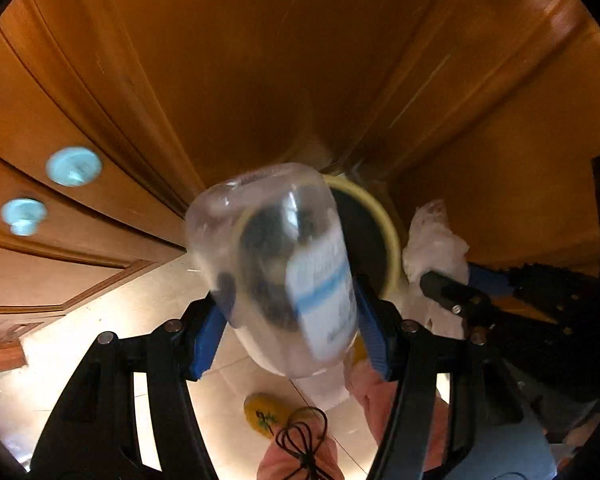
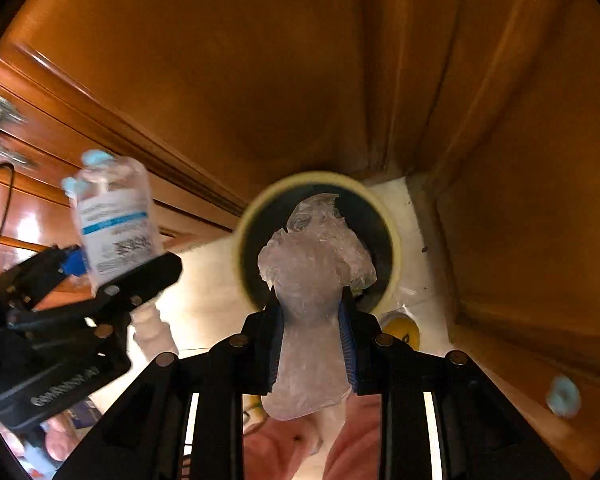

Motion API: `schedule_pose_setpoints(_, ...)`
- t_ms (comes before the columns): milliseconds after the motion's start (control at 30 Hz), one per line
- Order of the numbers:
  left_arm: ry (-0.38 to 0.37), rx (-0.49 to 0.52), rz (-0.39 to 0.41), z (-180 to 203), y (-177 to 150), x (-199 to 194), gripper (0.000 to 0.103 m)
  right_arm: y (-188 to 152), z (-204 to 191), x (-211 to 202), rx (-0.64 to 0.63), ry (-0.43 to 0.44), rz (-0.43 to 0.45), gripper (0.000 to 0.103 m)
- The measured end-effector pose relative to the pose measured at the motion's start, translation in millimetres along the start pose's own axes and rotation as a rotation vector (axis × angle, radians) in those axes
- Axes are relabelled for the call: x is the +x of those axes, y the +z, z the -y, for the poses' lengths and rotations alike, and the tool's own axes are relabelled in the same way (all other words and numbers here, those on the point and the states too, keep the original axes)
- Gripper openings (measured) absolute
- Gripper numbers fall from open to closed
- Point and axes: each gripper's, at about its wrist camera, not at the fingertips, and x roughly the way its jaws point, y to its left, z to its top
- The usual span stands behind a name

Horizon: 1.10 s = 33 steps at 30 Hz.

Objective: Collect trash
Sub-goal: 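Carry both items down over the floor bin and open both tools to drop them, then raise both tools back up toward the counter trash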

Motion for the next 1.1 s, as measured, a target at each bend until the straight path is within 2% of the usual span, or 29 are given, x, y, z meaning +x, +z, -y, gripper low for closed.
schedule_pose_setpoints(67,0.007,-0.006,-0.018,-7.1,-0.7,22.1,0.061,-3.6,2.1,28.0,0.0,-0.003,-0.023,0.043)
schedule_pose_setpoints(100,0.015,-0.002,-0.029,-8.6,-1.4,30.7,0.065,-5.4,3.5,40.3,0.007,-0.002,-0.028,0.047)
schedule_pose_setpoints(167,0.039,0.01,-0.033,-8.7,-2.6,43.8,0.081,-5.9,4.6,57.5,0.021,-0.013,-0.037,0.063)
schedule_pose_setpoints(267,0.069,0.017,-0.052,-8.4,-6.3,54.9,0.097,-8.3,6.4,68.2,0.032,-0.03,-0.055,0.063)
schedule_pose_setpoints(400,0.078,0.03,-0.063,-3.5,-3.9,41.3,0.098,-5.2,8.4,54.7,0.035,-0.048,-0.062,0.064)
schedule_pose_setpoints(533,0.07,0.043,-0.073,5.8,1.2,8.0,0.098,-1.3,9.0,15.1,0.038,-0.062,-0.056,0.064)
schedule_pose_setpoints(667,0.048,0.04,-0.056,20.6,7.2,-63.6,0.098,8.3,9.2,-52.9,0.05,-0.074,-0.024,0.064)
schedule_pose_setpoints(767,0.025,0.04,-0.013,35.0,17.2,-136.1,0.098,11.9,0.9,-117.3,0.056,-0.072,0.019,0.064)
schedule_pose_setpoints(1000,0.015,0.087,0.202,57.8,56.8,-324.8,0.098,33.3,-29.7,-302.7,0.063,-0.101,0.181,0.064)
schedule_pose_setpoints(1100,0.004,0.105,0.324,61.8,72.5,-403.2,0.098,45.5,-49.1,-391.6,0.069,-0.124,0.278,0.07)
